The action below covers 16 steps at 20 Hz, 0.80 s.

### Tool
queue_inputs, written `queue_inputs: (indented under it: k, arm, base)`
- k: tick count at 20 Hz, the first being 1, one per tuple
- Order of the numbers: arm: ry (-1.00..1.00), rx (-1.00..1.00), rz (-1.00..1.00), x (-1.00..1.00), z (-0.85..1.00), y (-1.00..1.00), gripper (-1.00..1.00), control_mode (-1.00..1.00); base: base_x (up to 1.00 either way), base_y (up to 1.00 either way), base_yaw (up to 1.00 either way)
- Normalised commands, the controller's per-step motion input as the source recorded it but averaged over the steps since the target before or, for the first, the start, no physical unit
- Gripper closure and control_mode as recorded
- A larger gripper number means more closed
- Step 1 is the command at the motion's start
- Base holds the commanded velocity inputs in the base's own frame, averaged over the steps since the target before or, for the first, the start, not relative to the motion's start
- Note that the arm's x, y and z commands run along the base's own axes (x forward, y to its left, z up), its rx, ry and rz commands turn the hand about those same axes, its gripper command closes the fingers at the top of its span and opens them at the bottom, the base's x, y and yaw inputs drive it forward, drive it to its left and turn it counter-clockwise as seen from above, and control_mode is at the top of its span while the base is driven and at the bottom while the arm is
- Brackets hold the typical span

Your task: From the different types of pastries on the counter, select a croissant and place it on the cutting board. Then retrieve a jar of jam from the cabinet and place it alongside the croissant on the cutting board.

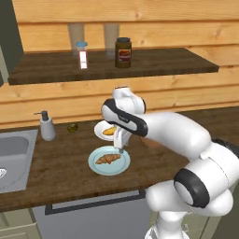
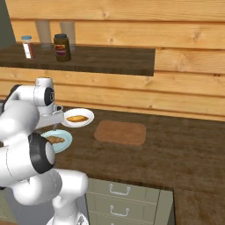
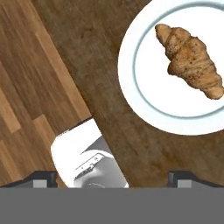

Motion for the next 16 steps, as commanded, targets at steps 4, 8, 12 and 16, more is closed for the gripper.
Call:
queue_inputs:
  k: [4, 8, 12, 16]
  arm:
    - [-0.11, 0.10, 0.00, 0.00, -0.46, 0.15, -1.00, -1.00]
    - [-0.02, 0.10, 0.00, 0.00, -0.26, 0.05, -1.00, -1.00]
    - [0.00, 0.01, 0.00, 0.00, -0.04, 0.04, -1.00, -1.00]
    - [0.00, 0.00, 0.03, 0.07, 0.00, 0.14, -1.00, -1.00]
  base:
    - [0.00, 0.00, 0.00]
    - [0.00, 0.00, 0.00]
    - [0.00, 0.00, 0.00]
    - [0.00, 0.00, 0.00]
